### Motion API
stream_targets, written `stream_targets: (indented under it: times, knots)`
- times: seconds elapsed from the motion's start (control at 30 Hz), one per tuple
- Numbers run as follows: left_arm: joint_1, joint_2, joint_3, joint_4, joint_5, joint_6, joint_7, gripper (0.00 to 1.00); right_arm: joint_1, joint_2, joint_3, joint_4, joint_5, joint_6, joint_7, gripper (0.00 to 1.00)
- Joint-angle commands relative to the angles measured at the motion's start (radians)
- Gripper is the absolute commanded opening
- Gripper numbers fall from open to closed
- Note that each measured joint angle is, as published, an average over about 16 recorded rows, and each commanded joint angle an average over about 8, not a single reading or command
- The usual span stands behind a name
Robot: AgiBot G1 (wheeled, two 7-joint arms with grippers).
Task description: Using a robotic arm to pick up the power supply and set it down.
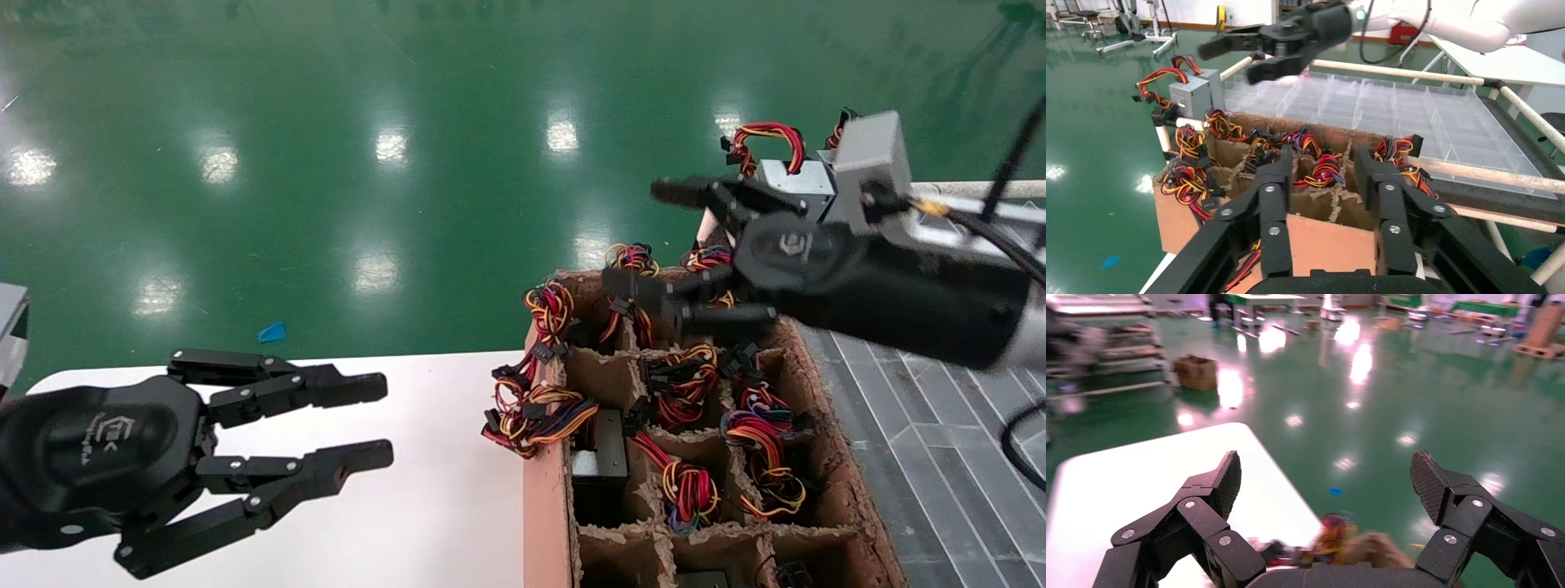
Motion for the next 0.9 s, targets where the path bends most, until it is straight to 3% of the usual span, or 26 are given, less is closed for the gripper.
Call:
stream_targets:
  times: [0.03, 0.53, 0.9]
  knots:
    - [0.000, 0.000, 0.000, 0.000, 0.000, 0.000, 0.000, 1.00, -0.033, 0.015, 0.021, 0.041, 0.017, -0.028, 0.015, 1.00]
    - [0.000, 0.000, 0.000, 0.000, 0.000, 0.000, 0.000, 1.00, -0.262, 0.122, 0.163, 0.323, 0.132, -0.227, 0.116, 1.00]
    - [0.000, 0.000, 0.000, 0.000, 0.000, 0.000, 0.000, 1.00, -0.279, 0.130, 0.175, 0.343, 0.143, -0.240, 0.122, 1.00]
